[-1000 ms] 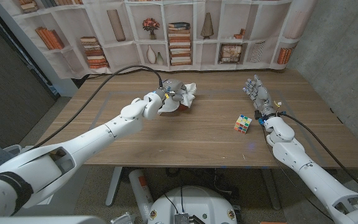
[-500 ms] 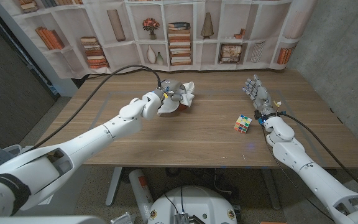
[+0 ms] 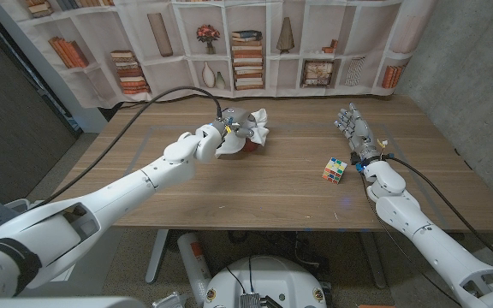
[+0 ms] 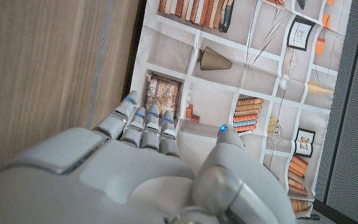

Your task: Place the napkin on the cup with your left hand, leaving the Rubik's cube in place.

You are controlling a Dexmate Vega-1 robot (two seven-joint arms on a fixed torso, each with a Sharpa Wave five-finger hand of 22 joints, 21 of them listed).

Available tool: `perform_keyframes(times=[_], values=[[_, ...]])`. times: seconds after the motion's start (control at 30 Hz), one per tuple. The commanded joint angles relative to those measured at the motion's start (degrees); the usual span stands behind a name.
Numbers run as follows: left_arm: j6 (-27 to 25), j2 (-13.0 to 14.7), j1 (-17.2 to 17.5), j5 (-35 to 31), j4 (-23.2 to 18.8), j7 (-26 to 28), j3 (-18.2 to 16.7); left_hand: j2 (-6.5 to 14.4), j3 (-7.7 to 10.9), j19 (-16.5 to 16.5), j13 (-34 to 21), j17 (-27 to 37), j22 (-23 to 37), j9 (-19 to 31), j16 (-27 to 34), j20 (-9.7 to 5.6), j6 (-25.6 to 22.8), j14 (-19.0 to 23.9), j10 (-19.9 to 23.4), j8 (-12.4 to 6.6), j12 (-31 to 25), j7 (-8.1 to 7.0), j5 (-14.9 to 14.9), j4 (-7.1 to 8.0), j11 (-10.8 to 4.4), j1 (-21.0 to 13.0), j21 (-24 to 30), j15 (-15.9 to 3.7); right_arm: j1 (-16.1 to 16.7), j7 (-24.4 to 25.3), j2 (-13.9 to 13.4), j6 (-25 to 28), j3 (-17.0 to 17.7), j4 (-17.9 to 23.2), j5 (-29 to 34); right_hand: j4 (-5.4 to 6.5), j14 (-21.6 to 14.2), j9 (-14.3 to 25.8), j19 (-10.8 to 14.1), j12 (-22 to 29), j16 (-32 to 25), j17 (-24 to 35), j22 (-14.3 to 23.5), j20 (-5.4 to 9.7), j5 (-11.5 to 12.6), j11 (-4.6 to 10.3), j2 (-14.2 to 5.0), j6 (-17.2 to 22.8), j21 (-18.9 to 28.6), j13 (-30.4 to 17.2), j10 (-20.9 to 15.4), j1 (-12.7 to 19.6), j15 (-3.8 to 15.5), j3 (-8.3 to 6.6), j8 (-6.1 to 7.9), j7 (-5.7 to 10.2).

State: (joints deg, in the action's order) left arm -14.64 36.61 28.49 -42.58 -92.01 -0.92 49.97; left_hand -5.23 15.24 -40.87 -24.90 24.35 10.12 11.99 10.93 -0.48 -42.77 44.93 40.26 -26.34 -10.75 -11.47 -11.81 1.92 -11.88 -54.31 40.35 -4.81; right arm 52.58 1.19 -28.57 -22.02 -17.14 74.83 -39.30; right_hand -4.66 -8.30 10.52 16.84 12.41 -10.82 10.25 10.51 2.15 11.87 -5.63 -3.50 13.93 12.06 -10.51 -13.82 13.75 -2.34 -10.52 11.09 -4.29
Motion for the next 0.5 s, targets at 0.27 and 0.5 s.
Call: perform_keyframes(times=[0.27, 0.5], values=[[-0.19, 0.36, -0.39, -0.98, -1.73, -1.50, -0.44, 0.22, -0.11, -0.05, -0.13, -0.15, 0.11, 0.12, 0.48, -0.21, -0.21, 0.07, 0.02, -0.15, -0.29, 0.42, -0.45, 0.12, -0.04, 0.24, -0.28, -5.44, -0.28, -0.11, 0.49, -0.56, -0.04, -0.66, 0.00, -0.29, -0.53, 0.30, 0.42, -0.15, 0.10, 0.31, 0.17, 0.06, -0.19, 0.17, -0.30, 0.57, -0.04, -0.18, -0.39, 0.48, -0.26, -0.02, 0.15, -0.03], [-0.37, 0.57, -0.09, -1.23, -2.68, -1.74, -0.78, 0.21, -0.20, -0.10, -0.09, -0.32, 0.12, 0.10, 0.64, -0.20, -0.32, 0.12, 0.06, -0.14, -0.42, 0.51, -0.51, 0.17, -0.05, 0.36, -0.42, -5.32, -0.08, 0.03, 0.42, -0.60, 0.06, -0.35, -0.04, -0.31, -0.60, 0.30, 0.46, -0.14, 0.08, 0.31, 0.17, 0.04, -0.18, 0.17, -0.32, 0.62, -0.04, -0.18, -0.44, 0.51, -0.24, -0.02, 0.16, -0.04]])
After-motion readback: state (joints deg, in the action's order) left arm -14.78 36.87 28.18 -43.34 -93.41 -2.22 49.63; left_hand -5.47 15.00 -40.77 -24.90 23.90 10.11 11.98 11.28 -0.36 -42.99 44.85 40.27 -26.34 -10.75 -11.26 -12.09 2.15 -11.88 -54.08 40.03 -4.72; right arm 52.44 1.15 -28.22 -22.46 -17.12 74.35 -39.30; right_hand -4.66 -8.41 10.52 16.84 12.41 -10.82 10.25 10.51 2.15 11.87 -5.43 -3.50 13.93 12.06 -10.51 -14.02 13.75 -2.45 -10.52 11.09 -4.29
